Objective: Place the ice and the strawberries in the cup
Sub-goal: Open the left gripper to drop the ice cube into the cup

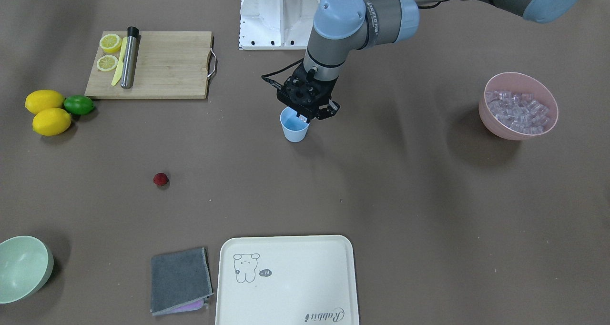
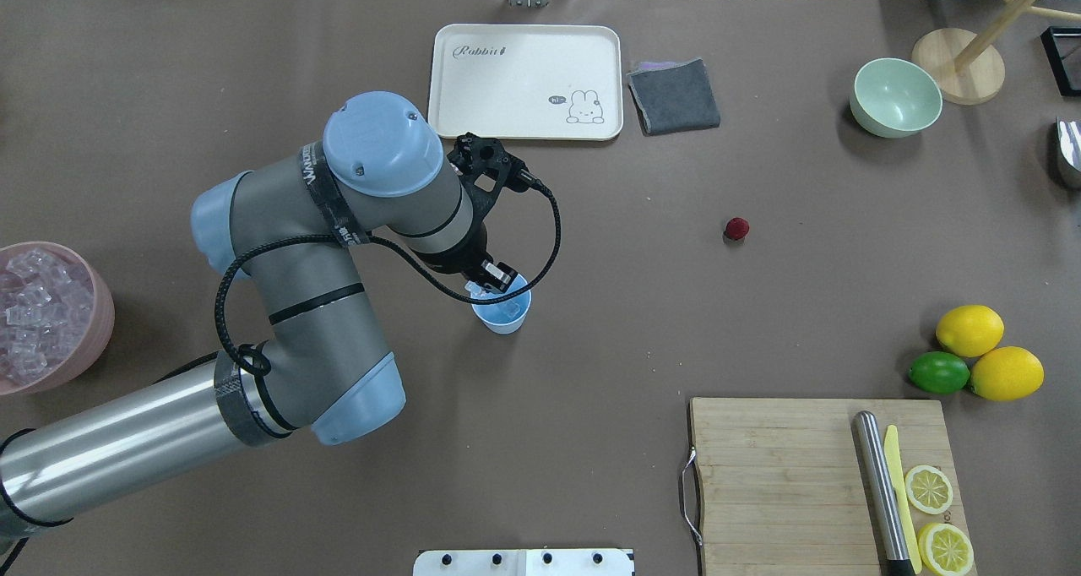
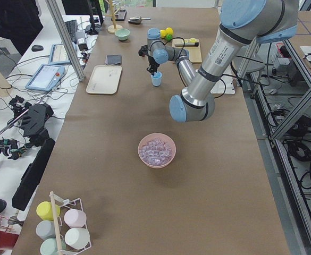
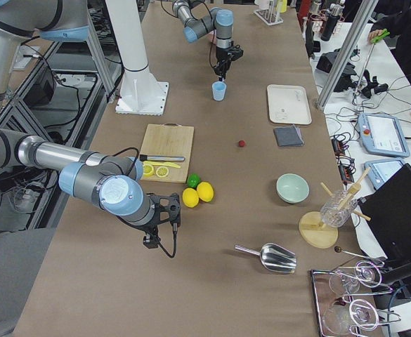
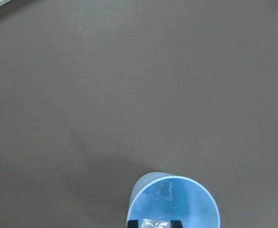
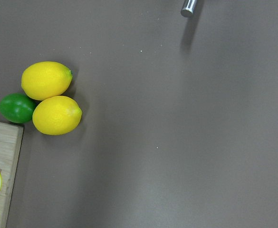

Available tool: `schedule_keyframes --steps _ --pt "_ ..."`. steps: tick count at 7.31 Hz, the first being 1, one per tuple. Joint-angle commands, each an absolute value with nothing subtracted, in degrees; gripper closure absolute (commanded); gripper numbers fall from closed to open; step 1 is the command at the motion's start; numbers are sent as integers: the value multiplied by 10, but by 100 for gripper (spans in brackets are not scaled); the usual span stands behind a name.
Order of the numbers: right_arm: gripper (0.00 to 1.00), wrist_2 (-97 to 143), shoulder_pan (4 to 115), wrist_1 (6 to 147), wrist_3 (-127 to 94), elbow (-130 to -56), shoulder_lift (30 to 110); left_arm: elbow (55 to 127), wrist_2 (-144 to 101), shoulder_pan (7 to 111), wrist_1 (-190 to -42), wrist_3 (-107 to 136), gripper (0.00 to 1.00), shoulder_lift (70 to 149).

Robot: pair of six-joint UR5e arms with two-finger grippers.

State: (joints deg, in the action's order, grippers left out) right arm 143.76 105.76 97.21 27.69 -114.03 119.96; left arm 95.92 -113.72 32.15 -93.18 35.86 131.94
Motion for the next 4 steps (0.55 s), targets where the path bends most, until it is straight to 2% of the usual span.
schedule_keyframes --steps 1,3,4 --pt "0 1441 1063 972 277 -1141 1201 966 -1137 318 -932 363 61 1317" --pt "0 1442 1064 972 278 -1142 1206 966 -1137 317 -932 364 31 1322" --pt "0 1442 1066 972 278 -1143 1208 970 -1137 316 -933 380 29 1323"
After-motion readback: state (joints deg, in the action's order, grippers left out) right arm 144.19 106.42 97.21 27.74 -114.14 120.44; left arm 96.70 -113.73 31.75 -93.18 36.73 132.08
